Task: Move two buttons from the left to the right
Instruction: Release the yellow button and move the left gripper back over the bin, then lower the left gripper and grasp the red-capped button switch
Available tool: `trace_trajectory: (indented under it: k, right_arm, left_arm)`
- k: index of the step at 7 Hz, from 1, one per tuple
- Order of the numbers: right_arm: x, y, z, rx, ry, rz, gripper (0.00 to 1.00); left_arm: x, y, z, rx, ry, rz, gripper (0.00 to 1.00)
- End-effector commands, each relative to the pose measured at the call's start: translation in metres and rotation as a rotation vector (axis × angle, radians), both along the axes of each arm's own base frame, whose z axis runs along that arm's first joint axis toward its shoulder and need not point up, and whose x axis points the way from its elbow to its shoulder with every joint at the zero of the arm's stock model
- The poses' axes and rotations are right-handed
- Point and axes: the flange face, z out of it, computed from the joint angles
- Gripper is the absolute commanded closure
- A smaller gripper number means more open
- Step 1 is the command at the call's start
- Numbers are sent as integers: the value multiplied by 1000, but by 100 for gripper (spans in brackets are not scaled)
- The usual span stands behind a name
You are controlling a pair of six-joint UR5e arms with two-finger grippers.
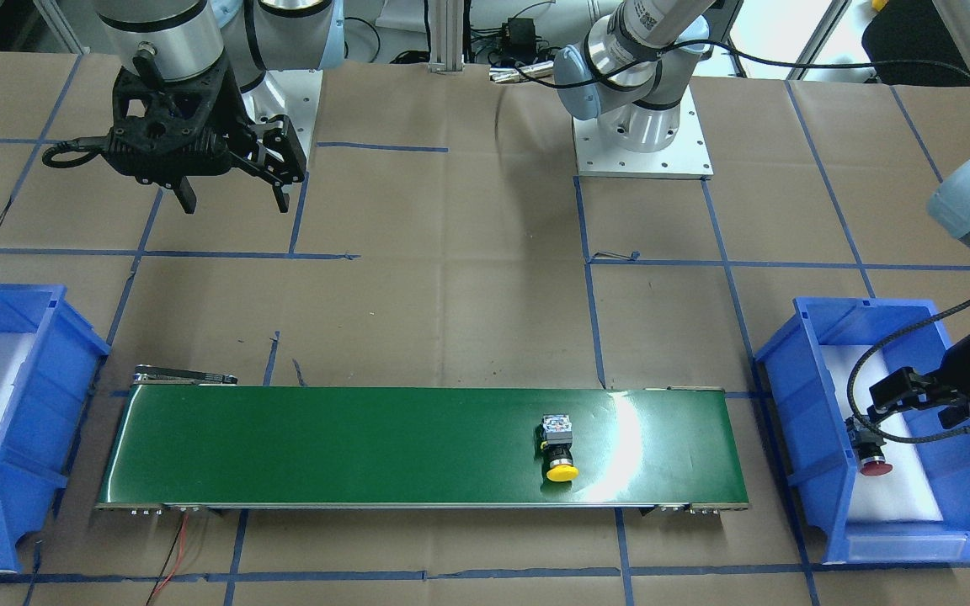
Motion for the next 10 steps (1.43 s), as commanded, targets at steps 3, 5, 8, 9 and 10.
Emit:
trace_trajectory:
  k: [3, 5, 8, 9, 10]
  right_arm:
    - [1, 0, 0, -1, -1, 1, 0]
    - [1, 0, 0, 1, -1, -1, 0]
    - [1, 0, 1, -2, -2, -2, 0]
    - [1, 0, 0, -1, -1, -3, 0]
    - [1, 0, 0, -1, 1, 2, 0]
  left_arm:
    - [3, 2, -62, -16, -11, 6, 0]
    - [4, 1, -89, -22, -18, 8, 0]
    - [5, -2, -86, -28, -22, 34, 76]
    - [8, -6, -77, -39, -26, 37, 87]
    - [7, -7, -68, -53, -27, 35, 96]
